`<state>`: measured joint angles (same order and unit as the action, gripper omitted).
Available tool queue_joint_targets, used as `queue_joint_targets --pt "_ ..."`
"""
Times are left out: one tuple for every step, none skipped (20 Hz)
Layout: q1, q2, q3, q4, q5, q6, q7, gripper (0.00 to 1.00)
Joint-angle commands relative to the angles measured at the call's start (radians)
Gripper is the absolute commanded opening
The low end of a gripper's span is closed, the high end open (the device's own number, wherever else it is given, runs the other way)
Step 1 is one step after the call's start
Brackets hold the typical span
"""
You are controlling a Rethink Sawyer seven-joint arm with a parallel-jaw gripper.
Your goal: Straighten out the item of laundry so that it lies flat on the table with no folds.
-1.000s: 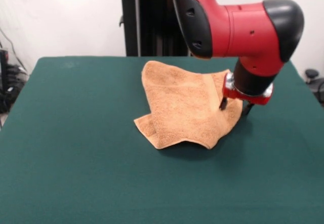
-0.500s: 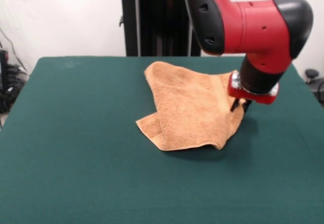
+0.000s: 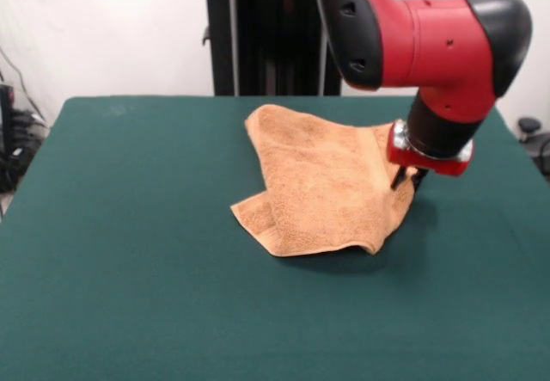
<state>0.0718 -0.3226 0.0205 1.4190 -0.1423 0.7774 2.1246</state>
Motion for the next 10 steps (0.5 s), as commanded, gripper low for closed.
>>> queue_joint_targets --pt "0.005 0.113 0.034 0.039 0.020 0.073 0.095 0.00" --pt "0.001 0.108 0.032 0.024 0.030 0.120 0.094 0.00" --pt "-0.004 0.103 0.031 0.014 0.038 0.161 0.094 0.00" --pt "-0.008 0.098 0.030 0.003 0.040 0.184 0.090 0.00" --pt "-0.012 0.094 0.029 -0.008 0.044 0.216 0.088 0.00" --pt "-0.013 0.090 0.026 -0.021 0.045 0.248 0.086 0.00" --pt "-0.012 0.085 0.021 -0.035 0.045 0.279 0.088 0.00" --pt "-0.011 0.081 0.017 -0.050 0.045 0.313 0.092 0.00" --pt "-0.010 0.076 0.013 -0.063 0.043 0.338 0.094 0.00" --pt "-0.008 0.072 0.009 -0.077 0.041 0.369 0.097 0.00"
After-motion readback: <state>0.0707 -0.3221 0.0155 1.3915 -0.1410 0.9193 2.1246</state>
